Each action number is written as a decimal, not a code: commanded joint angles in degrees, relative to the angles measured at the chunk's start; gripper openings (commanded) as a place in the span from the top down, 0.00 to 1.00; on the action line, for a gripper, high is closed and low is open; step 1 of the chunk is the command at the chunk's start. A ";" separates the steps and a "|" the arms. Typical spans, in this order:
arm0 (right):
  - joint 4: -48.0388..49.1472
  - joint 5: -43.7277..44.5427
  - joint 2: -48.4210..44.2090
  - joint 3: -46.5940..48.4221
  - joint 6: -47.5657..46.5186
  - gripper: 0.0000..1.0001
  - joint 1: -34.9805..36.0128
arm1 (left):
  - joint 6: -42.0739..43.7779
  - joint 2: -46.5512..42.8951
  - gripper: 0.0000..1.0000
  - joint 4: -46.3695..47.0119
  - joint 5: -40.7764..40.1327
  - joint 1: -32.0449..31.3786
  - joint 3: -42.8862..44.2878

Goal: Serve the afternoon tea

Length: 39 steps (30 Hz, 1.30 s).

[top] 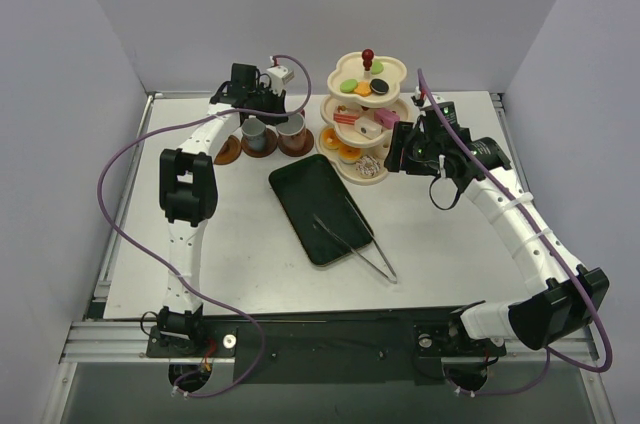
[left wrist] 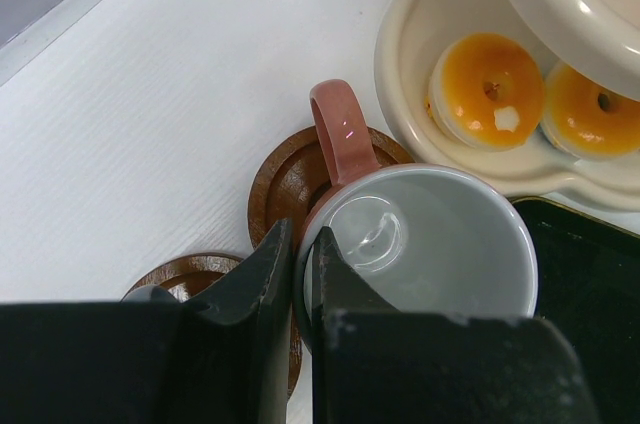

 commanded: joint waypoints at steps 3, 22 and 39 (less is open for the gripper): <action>-0.88 -0.41 0.63 1.85 0.43 0.49 -0.36 | -1.41 -0.94 0.80 4.75 0.79 0.34 0.19; -0.80 1.34 -0.77 1.41 0.43 0.49 -0.71 | -5.01 -4.19 0.14 8.70 -0.09 0.34 0.90; 1.05 10.48 -7.88 -4.12 3.24 0.49 -3.60 | -8.61 -28.79 0.10 19.60 -3.60 0.52 -24.22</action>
